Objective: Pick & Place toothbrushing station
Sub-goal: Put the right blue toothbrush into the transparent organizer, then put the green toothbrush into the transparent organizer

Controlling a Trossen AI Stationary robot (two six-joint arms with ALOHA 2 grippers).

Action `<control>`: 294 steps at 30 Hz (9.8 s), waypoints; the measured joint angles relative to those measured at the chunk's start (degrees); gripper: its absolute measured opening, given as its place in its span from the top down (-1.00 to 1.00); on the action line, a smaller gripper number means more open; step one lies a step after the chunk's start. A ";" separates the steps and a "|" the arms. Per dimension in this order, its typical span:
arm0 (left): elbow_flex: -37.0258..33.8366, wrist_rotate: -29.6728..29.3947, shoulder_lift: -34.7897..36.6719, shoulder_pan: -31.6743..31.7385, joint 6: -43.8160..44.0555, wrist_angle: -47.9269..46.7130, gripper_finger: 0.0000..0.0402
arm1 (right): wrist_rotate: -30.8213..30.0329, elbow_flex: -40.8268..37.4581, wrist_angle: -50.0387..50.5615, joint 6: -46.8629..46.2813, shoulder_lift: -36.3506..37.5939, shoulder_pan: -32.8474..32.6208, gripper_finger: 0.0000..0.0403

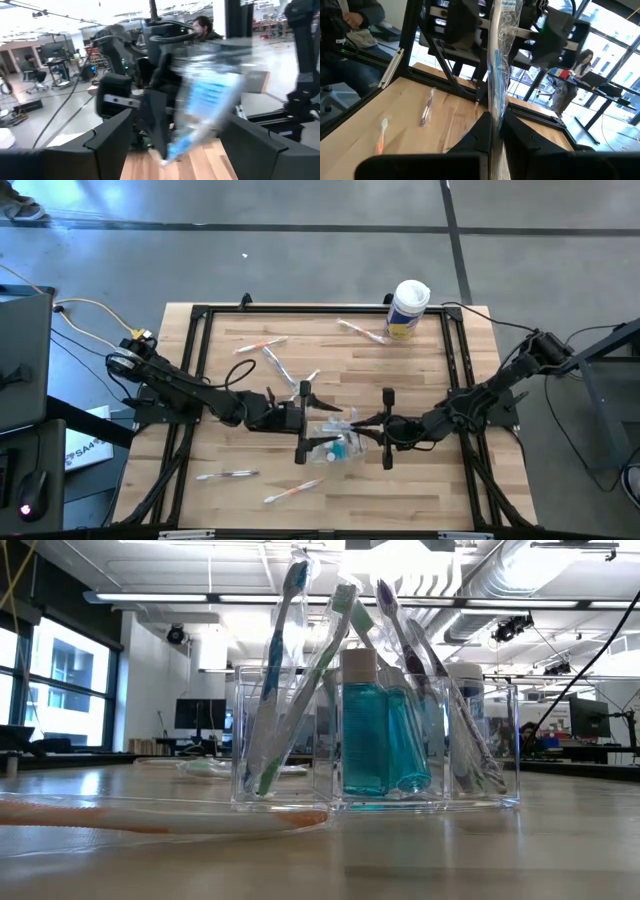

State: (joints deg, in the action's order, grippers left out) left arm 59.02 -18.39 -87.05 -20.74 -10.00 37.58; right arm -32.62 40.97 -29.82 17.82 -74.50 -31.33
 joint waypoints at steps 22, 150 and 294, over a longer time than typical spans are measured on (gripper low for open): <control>0.00 3.22 -0.35 3.48 4.76 -0.55 -0.20 | -0.91 0.00 1.08 -0.41 0.00 0.02 0.91; 6.91 8.82 -6.69 -1.33 41.92 -51.67 0.42 | -29.81 -0.02 16.74 -13.57 0.92 -7.89 -0.48; -7.08 18.23 -11.85 27.11 41.92 -64.49 0.92 | -27.21 0.00 22.57 -19.78 0.92 -7.50 -0.48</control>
State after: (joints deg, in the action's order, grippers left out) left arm 51.94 -0.15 -98.89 6.37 31.92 -26.91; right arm -59.83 40.97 -7.24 -1.96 -73.58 -38.83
